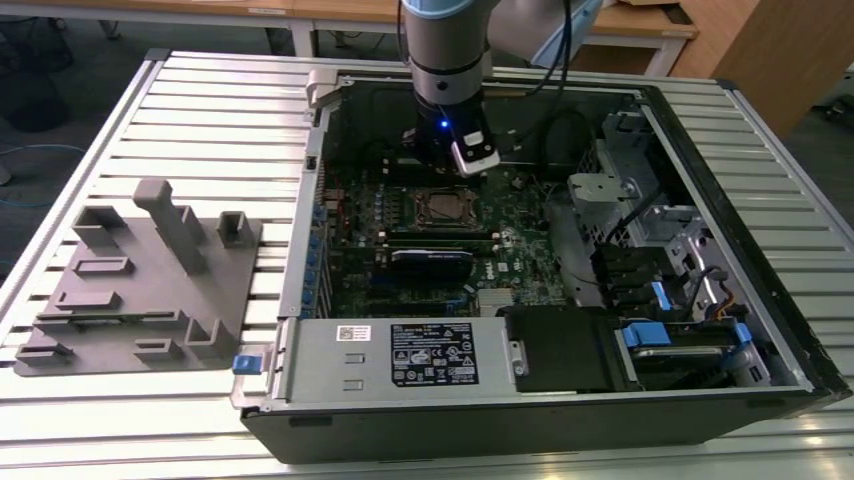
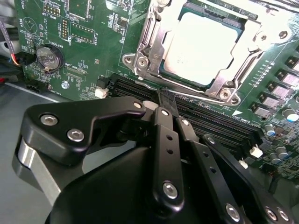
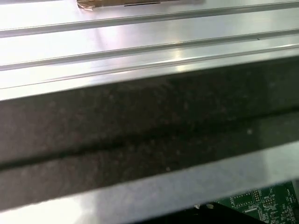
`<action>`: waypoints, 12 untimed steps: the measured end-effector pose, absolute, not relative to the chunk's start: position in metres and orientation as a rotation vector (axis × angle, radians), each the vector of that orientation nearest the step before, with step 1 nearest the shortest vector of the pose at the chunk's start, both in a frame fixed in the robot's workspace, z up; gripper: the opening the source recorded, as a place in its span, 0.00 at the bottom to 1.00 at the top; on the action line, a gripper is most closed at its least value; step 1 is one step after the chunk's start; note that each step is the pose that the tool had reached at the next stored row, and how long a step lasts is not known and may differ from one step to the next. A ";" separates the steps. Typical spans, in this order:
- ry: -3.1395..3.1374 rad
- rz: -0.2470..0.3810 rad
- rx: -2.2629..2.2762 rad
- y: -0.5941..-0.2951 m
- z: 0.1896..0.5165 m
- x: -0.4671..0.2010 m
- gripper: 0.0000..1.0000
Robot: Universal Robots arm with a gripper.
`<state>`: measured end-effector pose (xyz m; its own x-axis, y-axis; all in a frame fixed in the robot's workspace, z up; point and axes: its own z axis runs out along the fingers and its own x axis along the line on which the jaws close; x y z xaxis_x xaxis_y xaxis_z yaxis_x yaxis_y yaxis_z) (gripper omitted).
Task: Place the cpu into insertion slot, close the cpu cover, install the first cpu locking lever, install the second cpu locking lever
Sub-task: 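Install the first cpu locking lever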
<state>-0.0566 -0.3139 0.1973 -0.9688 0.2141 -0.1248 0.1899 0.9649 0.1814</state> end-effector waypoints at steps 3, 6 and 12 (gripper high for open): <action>2.971 0.254 0.307 -0.315 0.197 -0.056 0.11; 2.971 0.253 0.307 -0.318 0.197 -0.057 0.11; 2.971 0.256 0.307 -0.319 0.197 -0.057 0.11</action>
